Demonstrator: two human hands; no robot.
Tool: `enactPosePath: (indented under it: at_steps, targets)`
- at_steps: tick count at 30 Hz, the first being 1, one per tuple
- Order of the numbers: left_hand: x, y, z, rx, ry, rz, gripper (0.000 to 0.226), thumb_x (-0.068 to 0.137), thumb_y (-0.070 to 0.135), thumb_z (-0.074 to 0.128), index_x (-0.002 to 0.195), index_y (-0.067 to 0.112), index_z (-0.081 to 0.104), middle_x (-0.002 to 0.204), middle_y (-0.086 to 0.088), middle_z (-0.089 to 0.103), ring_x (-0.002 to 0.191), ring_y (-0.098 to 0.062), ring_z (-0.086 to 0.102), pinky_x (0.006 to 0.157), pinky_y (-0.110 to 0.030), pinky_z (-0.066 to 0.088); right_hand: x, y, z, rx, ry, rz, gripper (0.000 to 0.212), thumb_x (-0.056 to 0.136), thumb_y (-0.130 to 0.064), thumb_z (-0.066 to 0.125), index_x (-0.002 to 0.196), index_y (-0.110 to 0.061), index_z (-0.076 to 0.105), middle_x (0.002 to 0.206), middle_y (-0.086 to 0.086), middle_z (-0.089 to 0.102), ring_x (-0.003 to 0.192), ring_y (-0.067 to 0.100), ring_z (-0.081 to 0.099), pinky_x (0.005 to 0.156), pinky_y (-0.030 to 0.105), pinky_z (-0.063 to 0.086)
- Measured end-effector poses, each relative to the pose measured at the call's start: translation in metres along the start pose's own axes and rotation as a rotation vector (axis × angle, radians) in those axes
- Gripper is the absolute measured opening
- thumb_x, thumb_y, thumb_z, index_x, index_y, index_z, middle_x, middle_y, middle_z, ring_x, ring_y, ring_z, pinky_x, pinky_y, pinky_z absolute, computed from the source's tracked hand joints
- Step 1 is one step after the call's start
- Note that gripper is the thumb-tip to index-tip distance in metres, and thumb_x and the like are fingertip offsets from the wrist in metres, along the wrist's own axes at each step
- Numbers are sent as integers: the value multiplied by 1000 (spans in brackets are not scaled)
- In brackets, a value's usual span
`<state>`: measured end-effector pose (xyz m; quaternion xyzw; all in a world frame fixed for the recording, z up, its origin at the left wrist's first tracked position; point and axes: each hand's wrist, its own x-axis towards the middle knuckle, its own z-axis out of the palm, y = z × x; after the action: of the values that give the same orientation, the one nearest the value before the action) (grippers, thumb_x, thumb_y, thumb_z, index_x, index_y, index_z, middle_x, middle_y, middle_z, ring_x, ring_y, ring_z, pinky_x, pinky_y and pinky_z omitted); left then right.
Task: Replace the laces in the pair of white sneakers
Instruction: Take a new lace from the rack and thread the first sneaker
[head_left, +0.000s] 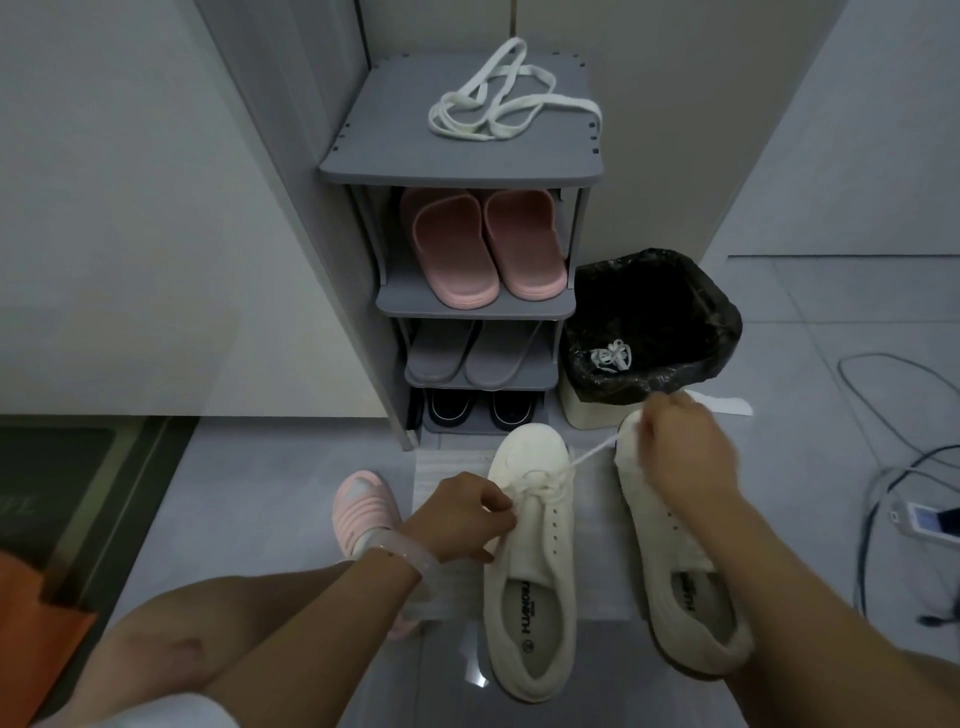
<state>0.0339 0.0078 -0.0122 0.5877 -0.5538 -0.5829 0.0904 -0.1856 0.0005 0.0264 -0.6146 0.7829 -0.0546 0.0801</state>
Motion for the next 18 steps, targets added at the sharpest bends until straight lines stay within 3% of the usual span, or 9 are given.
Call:
enactPosePath:
  at_steps: [3, 6, 9, 18]
  targets:
    - [1, -1, -1, -26, -3, -1, 20, 84, 12, 64, 103, 6, 66, 98, 7, 57, 81, -6, 58, 54, -20, 56, -1, 11, -4, -22, -81, -9, 23, 91, -16, 48, 111, -10, 58, 111, 9, 50, 106, 26, 48, 70, 32, 41]
    - [1, -2, -1, -49, -1, 0, 21, 83, 13, 66, 103, 6, 66, 100, 6, 58, 80, -5, 59, 52, -17, 54, -18, -22, 12, 137, -143, -229, 33, 91, -26, 51, 124, -23, 52, 124, 1, 44, 116, 19, 39, 87, 30, 42]
    - [0, -3, -1, -35, 6, 15, 24, 83, 15, 66, 105, 6, 66, 96, 9, 58, 79, -4, 60, 53, -16, 54, -29, -47, 34, 43, -185, -466, 32, 94, -30, 45, 123, -22, 53, 123, 0, 44, 116, 18, 36, 94, 28, 37]
    - [2, 2, -1, 47, 16, 14, 24, 84, 16, 64, 107, 8, 66, 104, 4, 57, 85, -6, 57, 53, -16, 54, -23, -44, 45, -171, -192, -456, 21, 95, -18, 43, 111, -9, 52, 117, 7, 51, 110, 23, 42, 90, 30, 35]
